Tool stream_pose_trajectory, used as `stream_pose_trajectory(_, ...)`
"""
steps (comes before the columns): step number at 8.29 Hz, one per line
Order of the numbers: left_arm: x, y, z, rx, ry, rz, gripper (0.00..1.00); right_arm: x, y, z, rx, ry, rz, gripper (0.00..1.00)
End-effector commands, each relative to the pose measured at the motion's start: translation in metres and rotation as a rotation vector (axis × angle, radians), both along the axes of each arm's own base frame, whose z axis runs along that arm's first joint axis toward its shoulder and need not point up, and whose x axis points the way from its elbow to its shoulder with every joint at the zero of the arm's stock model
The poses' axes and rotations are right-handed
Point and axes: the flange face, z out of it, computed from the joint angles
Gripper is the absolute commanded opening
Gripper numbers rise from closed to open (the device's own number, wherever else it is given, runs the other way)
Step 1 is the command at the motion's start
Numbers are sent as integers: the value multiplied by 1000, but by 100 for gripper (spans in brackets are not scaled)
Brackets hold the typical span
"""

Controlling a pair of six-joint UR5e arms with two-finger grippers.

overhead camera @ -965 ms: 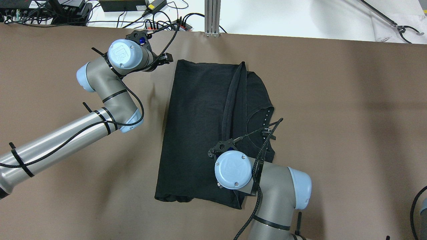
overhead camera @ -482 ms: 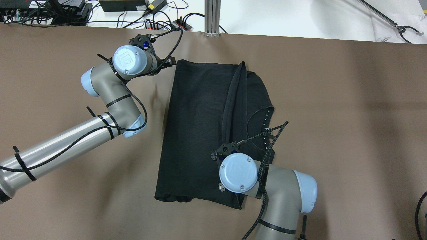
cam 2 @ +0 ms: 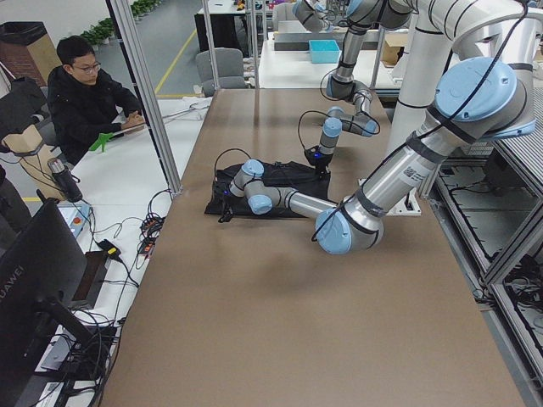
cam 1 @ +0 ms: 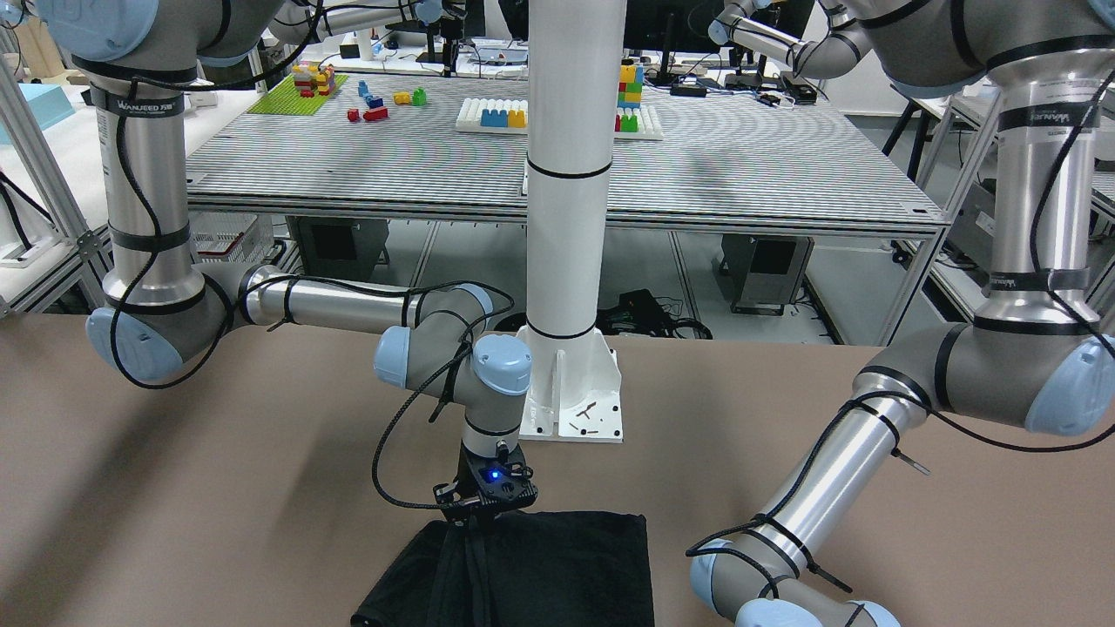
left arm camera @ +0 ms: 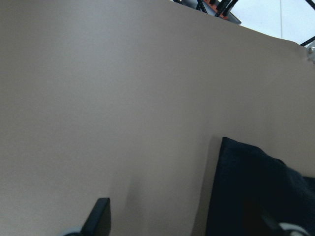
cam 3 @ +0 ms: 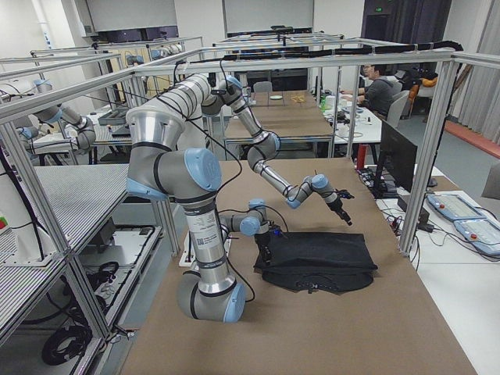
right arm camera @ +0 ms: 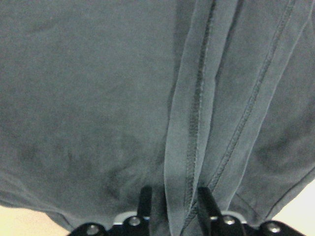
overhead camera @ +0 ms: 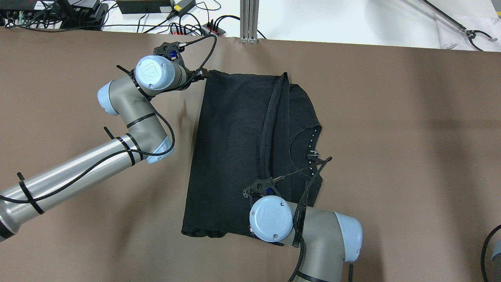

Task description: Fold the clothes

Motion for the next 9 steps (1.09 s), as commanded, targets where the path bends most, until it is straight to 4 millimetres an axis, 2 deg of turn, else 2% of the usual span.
stream_pose_trajectory(1,1,1,1,0,0,0,94,0,1,3,-3,3,-2,0)
stream_pose_trajectory(2,1,1,2,-2,0,-1,94,3,-1,1,-1,-2,-9,0)
stream_pose_trajectory(4,0,0,3,-2,-2,-1,94,19,-23,-2,10,-14,-59,0)
stream_pose_trajectory(5,-1,0,2,-2,0,-2,94,37,-24,7,-4,-12,-59,0)
stream_pose_trajectory(6,1,1,1,0,0,-2,94,61,8,37,-19,4,-74,0)
stream_pose_trajectory(7,-1,-1,1,4,-4,-12,94,69,83,65,-103,13,-56,0)
stream_pose_trajectory(8,-3,-1,-1,11,-6,-23,94,66,116,59,-167,-12,-6,0)
stream_pose_trajectory(9,-2,0,-5,15,-4,-21,94,50,118,61,-168,-2,-12,0)
